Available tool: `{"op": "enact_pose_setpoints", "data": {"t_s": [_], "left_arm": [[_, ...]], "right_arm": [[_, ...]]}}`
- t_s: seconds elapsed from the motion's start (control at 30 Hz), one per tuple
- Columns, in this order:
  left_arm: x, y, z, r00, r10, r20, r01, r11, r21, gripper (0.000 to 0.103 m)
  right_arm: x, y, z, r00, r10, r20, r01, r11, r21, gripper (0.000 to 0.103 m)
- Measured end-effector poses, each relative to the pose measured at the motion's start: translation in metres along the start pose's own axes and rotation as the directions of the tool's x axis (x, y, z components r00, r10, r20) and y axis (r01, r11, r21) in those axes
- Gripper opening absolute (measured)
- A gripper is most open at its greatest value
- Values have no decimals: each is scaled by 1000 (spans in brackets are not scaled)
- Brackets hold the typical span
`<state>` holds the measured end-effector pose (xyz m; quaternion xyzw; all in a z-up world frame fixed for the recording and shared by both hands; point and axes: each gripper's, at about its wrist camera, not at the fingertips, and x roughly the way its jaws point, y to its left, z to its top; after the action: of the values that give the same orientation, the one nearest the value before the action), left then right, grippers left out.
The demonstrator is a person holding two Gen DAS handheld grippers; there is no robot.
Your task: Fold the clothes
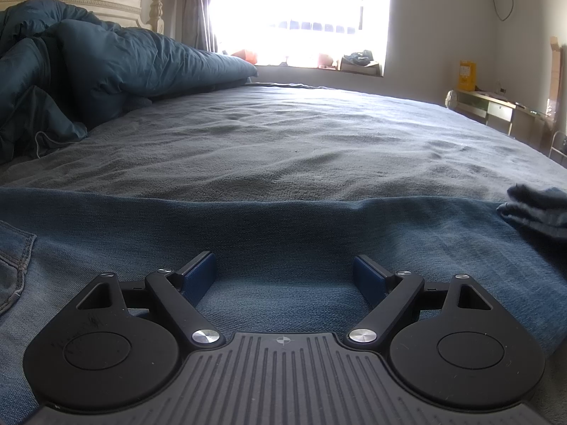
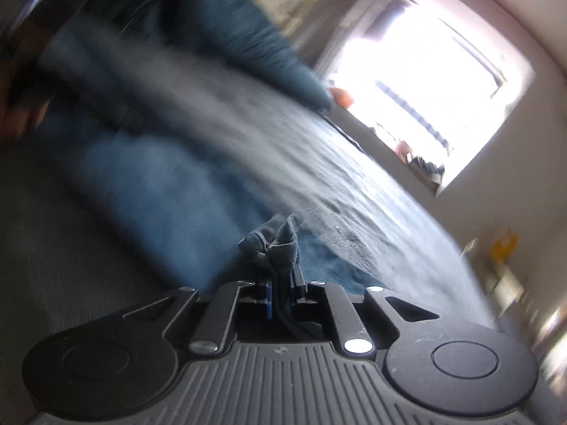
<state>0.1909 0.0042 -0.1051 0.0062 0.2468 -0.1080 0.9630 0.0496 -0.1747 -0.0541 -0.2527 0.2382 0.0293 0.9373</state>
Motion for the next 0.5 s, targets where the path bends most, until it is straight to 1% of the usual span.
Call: {"op": "enact_pose_setpoints", "data": {"t_s": [0.07, 0.1, 0.2, 0.27, 0.37, 0.5], "left_arm": [[0, 0, 0, 1000, 0, 0, 0, 1000, -1, 85], [0, 0, 0, 1000, 1, 0, -1, 1000, -1, 85], [0, -1, 0, 1000, 2, 0, -2, 1000, 0, 85], [0, -1, 0, 1000, 2, 0, -2, 1000, 0, 85], [0, -1, -1, 1000, 2, 0, -2, 1000, -1, 85], [1, -3, 1, 1000, 12, -9, -12, 1000, 6, 87]], "right_arm": [[-5, -22, 12, 999, 42, 13, -44, 988, 149, 8], [-7, -34, 17, 997, 69, 27, -73, 972, 223, 8], [-17, -63, 30, 987, 136, 86, -160, 897, 412, 8], [-25, -76, 37, 973, 177, 145, -227, 832, 506, 8], [-29, -86, 57, 939, 238, 247, -340, 732, 590, 8], [-27, -85, 92, 881, 305, 362, -472, 620, 627, 8]]}}
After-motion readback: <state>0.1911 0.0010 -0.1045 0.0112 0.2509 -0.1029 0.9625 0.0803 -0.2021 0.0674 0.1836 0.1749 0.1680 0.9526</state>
